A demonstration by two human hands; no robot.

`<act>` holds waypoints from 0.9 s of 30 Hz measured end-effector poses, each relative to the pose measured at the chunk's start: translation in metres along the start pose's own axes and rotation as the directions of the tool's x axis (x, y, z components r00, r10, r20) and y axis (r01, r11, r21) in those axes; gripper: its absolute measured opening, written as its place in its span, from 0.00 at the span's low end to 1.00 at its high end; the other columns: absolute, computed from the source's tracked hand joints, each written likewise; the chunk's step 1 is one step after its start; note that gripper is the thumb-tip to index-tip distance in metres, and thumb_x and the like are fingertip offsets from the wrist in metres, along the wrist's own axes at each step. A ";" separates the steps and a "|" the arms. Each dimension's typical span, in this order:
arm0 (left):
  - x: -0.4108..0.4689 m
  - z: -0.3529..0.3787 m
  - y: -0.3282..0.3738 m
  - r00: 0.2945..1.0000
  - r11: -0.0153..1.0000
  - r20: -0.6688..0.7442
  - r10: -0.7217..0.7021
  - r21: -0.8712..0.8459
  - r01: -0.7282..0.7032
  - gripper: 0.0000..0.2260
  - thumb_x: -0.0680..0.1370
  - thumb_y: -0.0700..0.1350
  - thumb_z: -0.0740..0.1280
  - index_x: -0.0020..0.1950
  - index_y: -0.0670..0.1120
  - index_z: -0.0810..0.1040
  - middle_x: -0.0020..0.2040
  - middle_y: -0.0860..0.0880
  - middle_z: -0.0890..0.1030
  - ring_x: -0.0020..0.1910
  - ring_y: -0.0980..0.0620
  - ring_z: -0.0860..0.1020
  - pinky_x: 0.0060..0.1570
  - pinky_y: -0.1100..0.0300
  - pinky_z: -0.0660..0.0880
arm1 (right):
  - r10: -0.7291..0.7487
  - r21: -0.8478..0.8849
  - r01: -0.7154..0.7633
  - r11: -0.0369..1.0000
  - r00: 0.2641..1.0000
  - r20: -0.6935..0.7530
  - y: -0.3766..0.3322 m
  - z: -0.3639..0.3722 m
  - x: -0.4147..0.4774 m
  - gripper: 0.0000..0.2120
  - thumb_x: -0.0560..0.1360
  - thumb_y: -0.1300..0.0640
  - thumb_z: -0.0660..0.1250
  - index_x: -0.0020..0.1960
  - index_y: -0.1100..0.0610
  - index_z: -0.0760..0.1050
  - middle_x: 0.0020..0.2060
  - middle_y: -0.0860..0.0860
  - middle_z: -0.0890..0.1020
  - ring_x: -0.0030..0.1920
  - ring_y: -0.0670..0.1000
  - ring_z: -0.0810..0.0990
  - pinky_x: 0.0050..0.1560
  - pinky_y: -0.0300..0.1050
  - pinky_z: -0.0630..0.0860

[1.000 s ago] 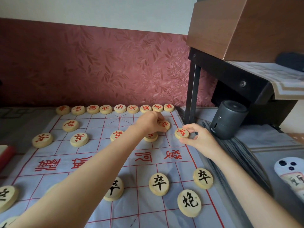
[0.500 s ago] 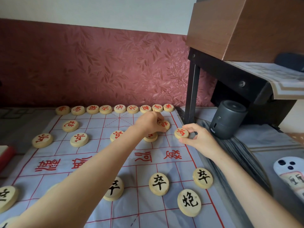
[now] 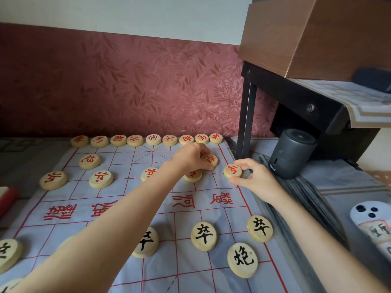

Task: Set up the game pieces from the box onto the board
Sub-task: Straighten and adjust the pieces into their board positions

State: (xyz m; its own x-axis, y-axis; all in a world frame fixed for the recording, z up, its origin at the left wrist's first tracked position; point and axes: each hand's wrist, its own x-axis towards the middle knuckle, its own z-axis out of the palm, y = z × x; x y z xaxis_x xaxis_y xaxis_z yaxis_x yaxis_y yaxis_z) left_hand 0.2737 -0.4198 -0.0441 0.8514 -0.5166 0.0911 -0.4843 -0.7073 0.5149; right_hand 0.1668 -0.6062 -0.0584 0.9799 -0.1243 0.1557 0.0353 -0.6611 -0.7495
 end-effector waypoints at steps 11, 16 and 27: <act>-0.001 -0.002 0.002 0.999 0.997 0.039 -0.014 -0.069 0.017 0.30 0.68 0.51 0.75 0.67 0.43 0.71 0.63 0.45 0.77 0.60 0.47 0.75 0.60 0.58 0.72 | 0.016 -0.009 -0.016 1.000 1.000 0.003 -0.003 -0.001 -0.002 0.27 0.66 0.58 0.76 0.63 0.54 0.73 0.55 0.48 0.77 0.56 0.45 0.74 0.48 0.33 0.68; -0.006 -0.014 0.004 0.997 0.997 -0.078 0.004 -0.081 -0.010 0.22 0.74 0.46 0.70 0.65 0.41 0.72 0.62 0.43 0.77 0.60 0.47 0.75 0.59 0.58 0.72 | -0.016 -0.053 0.013 0.998 0.999 -0.045 -0.025 -0.008 -0.007 0.23 0.69 0.54 0.74 0.63 0.51 0.73 0.48 0.39 0.72 0.48 0.40 0.72 0.46 0.33 0.67; -0.050 -0.076 -0.049 0.982 0.997 -0.183 -0.045 -0.065 0.033 0.13 0.73 0.40 0.70 0.57 0.43 0.80 0.54 0.46 0.82 0.55 0.50 0.79 0.54 0.65 0.72 | -0.061 0.018 0.060 0.998 0.993 0.097 -0.081 0.026 0.008 0.15 0.73 0.58 0.70 0.59 0.56 0.76 0.55 0.49 0.80 0.49 0.41 0.76 0.46 0.27 0.70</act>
State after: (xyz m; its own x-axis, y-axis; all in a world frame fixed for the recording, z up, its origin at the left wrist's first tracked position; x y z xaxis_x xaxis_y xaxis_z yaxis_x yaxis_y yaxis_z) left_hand 0.2706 -0.3226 -0.0089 0.8947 -0.3874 0.2222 -0.4414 -0.6913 0.5721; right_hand 0.1768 -0.5341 -0.0136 0.9903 -0.0113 0.1383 0.0973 -0.6541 -0.7501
